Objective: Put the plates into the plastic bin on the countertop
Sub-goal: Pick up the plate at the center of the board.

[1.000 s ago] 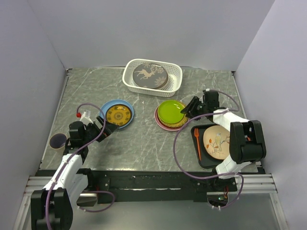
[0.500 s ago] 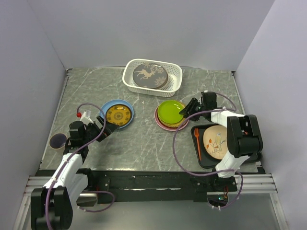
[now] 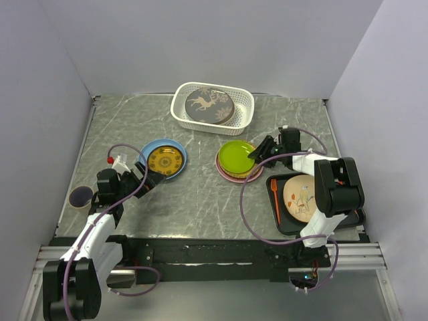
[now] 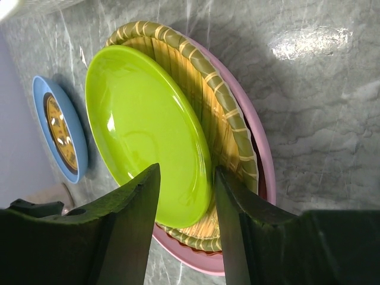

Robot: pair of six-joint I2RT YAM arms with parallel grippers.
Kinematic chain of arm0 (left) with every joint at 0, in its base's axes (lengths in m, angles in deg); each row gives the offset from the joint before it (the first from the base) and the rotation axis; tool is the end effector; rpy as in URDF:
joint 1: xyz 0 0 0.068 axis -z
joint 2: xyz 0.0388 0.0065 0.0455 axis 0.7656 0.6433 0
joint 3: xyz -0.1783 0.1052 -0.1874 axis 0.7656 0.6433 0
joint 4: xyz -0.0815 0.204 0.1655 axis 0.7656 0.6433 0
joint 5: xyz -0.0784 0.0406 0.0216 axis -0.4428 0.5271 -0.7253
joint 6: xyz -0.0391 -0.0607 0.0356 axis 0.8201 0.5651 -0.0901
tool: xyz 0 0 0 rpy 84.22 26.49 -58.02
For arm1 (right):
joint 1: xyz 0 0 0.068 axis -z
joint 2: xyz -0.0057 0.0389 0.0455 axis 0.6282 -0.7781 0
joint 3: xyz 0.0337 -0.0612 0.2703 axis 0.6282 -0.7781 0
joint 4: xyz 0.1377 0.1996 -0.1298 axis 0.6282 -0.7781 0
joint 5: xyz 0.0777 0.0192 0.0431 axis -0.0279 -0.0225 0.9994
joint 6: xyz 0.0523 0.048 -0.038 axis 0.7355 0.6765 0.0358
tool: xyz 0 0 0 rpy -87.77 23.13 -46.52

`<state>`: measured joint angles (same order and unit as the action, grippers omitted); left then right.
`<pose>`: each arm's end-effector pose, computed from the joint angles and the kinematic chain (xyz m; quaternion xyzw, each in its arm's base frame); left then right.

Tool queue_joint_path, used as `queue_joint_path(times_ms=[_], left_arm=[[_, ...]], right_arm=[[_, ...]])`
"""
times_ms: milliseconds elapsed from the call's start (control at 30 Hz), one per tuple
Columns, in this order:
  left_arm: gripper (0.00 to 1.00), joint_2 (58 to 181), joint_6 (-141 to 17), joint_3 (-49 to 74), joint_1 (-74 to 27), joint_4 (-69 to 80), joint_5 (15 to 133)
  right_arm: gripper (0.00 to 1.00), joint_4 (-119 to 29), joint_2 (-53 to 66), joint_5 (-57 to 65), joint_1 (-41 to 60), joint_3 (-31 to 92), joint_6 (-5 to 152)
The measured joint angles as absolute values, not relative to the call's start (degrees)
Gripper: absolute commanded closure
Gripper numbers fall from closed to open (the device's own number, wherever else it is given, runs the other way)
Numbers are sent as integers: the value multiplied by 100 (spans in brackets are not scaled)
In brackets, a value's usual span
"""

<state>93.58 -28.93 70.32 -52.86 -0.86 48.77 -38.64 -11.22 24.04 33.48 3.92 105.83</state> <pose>0.2111 -0.0280 0.1599 -0.1870 0.8068 -0.4090 0.3832 0.3677 0.0675 0.1287 0.1689 0.8822 0.3482 0.2683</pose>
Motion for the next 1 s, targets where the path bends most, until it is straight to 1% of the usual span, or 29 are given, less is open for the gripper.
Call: queue_joint_path(times_ms=[233, 367, 400, 433, 533, 567, 633, 667, 733, 800, 1000], left_arm=[[1, 9358, -2895, 7032, -5286, -84, 4879], [1, 9354, -2895, 7032, -5286, -82, 4881], [1, 9354, -2895, 7032, -5286, -82, 4883], [1, 9354, -2893, 7032, -5286, -82, 4883], [1, 9354, -2895, 7032, -5286, -84, 4883], [1, 9354, -2895, 7032, -5286, -82, 4883], [1, 9354, -2895, 7032, -5286, -84, 4883], [1, 9354, -2895, 7032, -5286, -84, 4883], [1, 9356, -2895, 7032, -5286, -84, 4883], [1, 9356, -2895, 7032, -5286, -84, 4883], [1, 9356, -2893, 7032, -5286, -86, 4881]], right_arm=[[51, -3864, -1122, 2148, 3130, 392, 10555], [54, -3837, -1164, 2098, 3049, 392, 10559], [56, -3822, -1174, 2098, 3042, 392, 10561], [62, -3798, -1188, 2100, 3042, 392, 10563], [71, -3770, -1238, 2095, 3042, 390, 10559], [78, -3757, -1262, 2093, 3042, 390, 10568], [84, -3719, -1297, 2098, 3042, 381, 10574], [91, -3704, -1314, 2093, 3042, 373, 10581], [96, -3663, -1323, 2124, 3042, 335, 10585], [100, -3632, -1323, 2148, 3042, 300, 10601], [100, -3514, -1268, 2128, 3042, 198, 10607]])
